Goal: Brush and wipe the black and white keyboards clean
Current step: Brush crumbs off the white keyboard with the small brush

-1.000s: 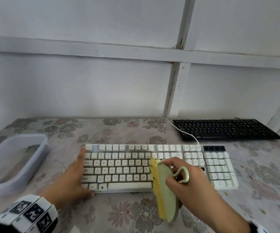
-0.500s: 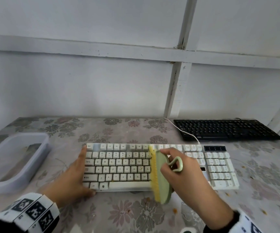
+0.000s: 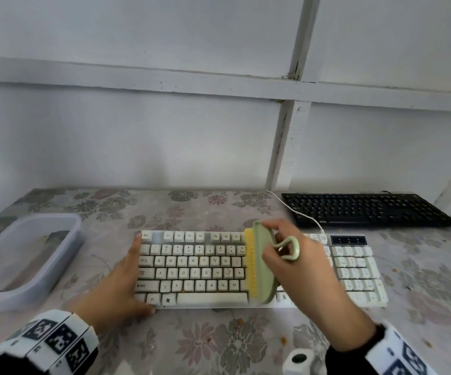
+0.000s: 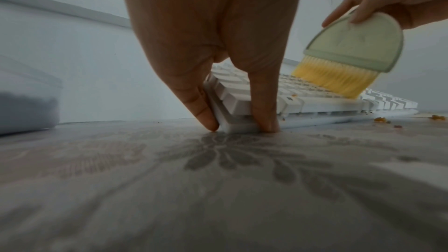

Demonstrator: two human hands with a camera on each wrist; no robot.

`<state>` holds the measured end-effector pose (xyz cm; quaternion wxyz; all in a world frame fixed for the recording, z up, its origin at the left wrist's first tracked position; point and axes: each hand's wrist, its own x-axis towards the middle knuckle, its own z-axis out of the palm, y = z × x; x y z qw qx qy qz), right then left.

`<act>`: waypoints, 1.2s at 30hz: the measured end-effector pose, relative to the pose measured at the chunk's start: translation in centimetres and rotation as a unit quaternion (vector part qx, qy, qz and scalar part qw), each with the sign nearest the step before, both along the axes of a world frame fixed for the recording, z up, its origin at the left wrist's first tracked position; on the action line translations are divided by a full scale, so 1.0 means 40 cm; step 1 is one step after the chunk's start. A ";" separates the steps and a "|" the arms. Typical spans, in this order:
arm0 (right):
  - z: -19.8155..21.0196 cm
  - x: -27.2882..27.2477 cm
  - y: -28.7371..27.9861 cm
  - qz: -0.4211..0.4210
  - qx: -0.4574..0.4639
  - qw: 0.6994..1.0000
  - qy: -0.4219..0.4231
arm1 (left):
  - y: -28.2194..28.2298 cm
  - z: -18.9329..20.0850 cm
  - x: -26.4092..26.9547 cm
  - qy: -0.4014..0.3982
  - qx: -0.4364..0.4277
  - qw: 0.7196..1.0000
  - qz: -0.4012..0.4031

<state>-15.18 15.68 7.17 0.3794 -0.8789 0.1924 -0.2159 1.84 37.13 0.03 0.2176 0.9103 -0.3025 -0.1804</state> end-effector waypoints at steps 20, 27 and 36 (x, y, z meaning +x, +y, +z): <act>-0.008 0.028 0.030 0.009 0.030 1.000 -0.006 | 0.003 -0.008 0.006 0.003 -0.004 1.000 -0.002; -0.043 -0.045 0.053 0.053 0.083 0.993 0.064 | 0.003 -0.009 0.010 0.007 -0.005 1.000 -0.003; 0.026 0.010 0.024 -0.015 0.032 0.999 -0.040 | 0.002 -0.004 0.003 -0.003 -0.014 1.000 -0.007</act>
